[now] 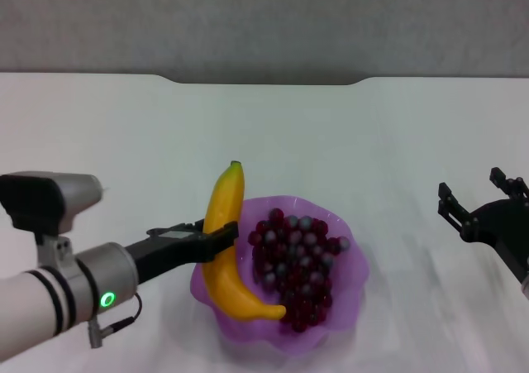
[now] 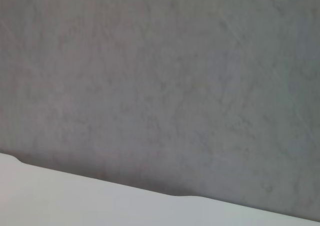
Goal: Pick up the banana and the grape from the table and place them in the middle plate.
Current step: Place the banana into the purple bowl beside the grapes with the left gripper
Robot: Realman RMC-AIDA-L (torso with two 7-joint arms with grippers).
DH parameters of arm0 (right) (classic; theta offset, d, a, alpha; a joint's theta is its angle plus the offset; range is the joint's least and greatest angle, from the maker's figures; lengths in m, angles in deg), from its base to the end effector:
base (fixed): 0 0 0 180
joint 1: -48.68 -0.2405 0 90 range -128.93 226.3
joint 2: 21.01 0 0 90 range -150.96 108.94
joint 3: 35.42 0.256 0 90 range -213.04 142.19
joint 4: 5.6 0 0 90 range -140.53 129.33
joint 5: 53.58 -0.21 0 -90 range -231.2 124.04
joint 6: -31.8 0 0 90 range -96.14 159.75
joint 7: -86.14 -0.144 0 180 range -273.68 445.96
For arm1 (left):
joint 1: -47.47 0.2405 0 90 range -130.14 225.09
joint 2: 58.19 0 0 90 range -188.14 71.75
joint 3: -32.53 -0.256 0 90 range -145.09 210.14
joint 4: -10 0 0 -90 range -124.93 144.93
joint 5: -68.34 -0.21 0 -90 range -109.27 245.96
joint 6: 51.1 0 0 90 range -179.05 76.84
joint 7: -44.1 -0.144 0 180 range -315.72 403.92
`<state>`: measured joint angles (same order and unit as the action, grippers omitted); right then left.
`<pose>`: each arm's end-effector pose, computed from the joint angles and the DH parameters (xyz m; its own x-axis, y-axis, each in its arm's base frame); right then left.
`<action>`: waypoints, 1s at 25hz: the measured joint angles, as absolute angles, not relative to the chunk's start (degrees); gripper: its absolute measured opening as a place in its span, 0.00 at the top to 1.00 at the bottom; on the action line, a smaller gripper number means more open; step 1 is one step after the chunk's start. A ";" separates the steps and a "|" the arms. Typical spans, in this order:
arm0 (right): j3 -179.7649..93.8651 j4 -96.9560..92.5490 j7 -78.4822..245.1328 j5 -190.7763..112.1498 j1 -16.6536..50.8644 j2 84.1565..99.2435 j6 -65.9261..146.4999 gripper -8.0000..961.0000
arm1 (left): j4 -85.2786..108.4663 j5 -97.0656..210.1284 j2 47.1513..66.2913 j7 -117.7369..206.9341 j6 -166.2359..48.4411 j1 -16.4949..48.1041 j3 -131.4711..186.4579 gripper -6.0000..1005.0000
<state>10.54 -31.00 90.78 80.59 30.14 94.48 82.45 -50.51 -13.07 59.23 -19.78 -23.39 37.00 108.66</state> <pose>0.3272 0.3194 -0.0457 0.8114 -0.1096 -0.5741 -0.5818 -0.2458 -0.7753 -0.2495 0.3249 -0.0705 0.5037 0.6127 0.6090 0.8598 -0.4240 -0.2846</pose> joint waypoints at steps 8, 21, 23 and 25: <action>10.54 -30.99 90.78 80.55 30.19 94.45 82.60 0.12 | -54.95 -13.57 59.05 -19.52 -32.22 39.47 102.43 0.49; 10.54 -30.98 90.80 80.54 29.72 94.39 82.52 0.12 | -54.61 -14.32 59.11 -21.91 -34.84 38.28 98.08 0.48; 10.54 -31.11 90.80 80.57 29.70 94.38 82.62 0.12 | -54.47 -14.32 59.20 -22.84 -35.71 38.18 97.56 0.39; 10.54 -31.11 90.80 80.60 29.69 94.43 82.67 0.12 | -54.36 -14.21 59.22 -23.33 -37.43 37.80 96.24 0.30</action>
<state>10.54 -31.11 90.80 80.60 29.69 94.43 82.67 -54.36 -14.21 59.22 -23.33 -37.43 37.80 96.24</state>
